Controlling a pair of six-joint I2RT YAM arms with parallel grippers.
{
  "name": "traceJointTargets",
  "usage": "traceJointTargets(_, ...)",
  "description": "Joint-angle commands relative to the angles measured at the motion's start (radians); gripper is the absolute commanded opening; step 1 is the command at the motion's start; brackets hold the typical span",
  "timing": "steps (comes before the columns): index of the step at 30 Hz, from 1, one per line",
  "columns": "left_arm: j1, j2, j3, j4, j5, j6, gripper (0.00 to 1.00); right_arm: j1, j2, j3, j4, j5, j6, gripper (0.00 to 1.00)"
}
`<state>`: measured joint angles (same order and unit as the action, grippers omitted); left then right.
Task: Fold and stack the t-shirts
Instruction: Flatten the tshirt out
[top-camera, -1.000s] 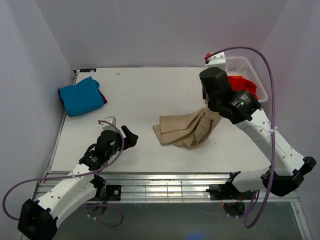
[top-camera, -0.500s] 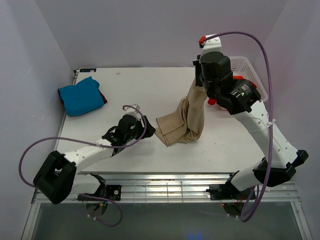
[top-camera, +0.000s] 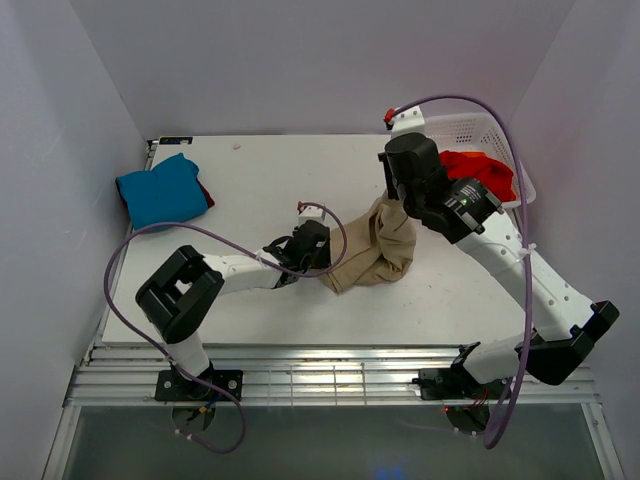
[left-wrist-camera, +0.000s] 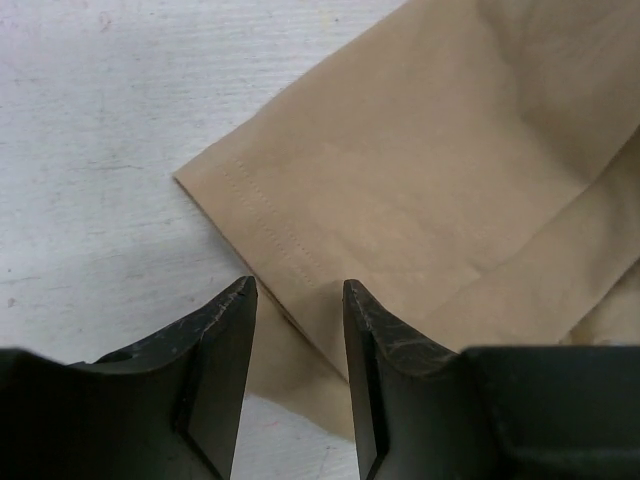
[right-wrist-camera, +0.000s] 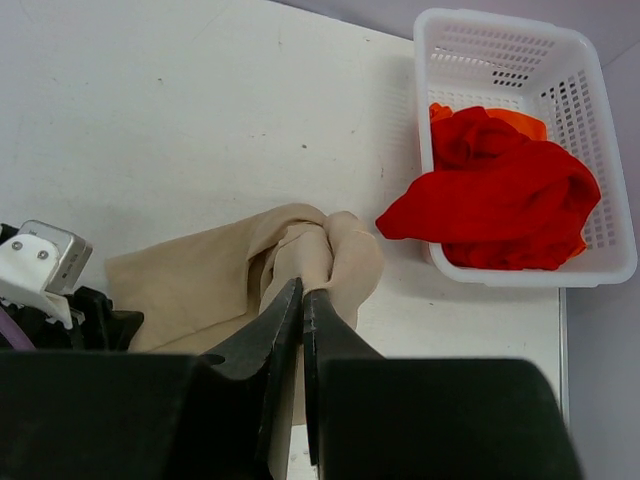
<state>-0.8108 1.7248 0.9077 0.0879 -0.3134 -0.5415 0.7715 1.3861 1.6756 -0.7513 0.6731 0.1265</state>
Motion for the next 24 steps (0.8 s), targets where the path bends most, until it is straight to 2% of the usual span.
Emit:
traceJointTargets(1,-0.017,-0.034,0.011,-0.046,-0.101,-0.017,0.5,-0.011,-0.05,-0.017,0.082,0.014,0.002,0.08)
traceJointTargets(7,-0.051,-0.014,0.023,-0.054,-0.09,-0.031,0.52,-0.017,-0.053,-0.053,0.092,0.0,0.015,0.08)
traceJointTargets(13,-0.131,-0.002,0.037,-0.068,-0.135,-0.043,0.52,-0.021,-0.062,-0.082,0.093,-0.003,0.021,0.08)
traceJointTargets(24,-0.133,0.05,0.037,-0.134,-0.197,-0.094,0.52,-0.034,-0.093,-0.112,0.093,-0.006,0.022,0.08)
